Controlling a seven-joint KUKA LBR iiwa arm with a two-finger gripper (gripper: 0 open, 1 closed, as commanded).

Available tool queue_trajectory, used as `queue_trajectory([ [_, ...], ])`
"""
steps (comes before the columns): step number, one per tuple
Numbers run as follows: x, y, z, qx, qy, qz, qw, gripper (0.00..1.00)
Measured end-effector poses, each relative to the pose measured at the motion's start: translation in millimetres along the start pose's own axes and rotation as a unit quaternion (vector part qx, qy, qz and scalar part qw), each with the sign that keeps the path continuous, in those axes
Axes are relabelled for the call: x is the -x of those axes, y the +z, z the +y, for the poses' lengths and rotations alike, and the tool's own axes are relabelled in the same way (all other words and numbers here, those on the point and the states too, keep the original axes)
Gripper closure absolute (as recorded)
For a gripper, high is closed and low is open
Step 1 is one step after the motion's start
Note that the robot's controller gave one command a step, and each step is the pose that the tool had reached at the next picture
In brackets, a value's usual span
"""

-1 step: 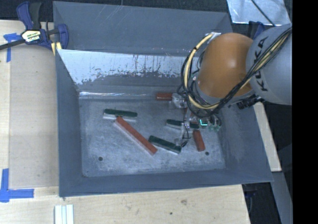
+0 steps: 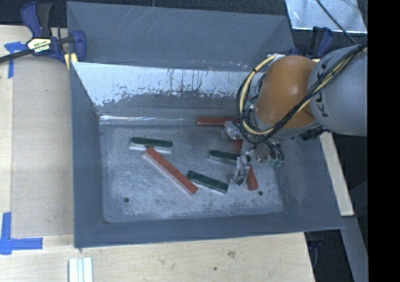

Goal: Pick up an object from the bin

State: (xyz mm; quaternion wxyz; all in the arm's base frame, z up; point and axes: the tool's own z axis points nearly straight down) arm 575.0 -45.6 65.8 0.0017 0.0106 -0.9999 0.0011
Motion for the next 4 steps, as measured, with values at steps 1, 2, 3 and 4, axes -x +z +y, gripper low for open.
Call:
queue_trajectory([
  [1, -3.9, -4, -85, -0.001, -0.078, -0.0042, 0.9969, 0.00],
  [2, 21.1, -5, -32, 0.001, -0.102, -0.0052, 0.9948, 0.00],
  [3, 20.2, -5, -35, 0.001, -0.099, -0.0047, 0.9951, 1.00],
  [4, 11.7, -145, -39, -0.001, -0.088, -0.0080, 0.9961, 1.00],
])
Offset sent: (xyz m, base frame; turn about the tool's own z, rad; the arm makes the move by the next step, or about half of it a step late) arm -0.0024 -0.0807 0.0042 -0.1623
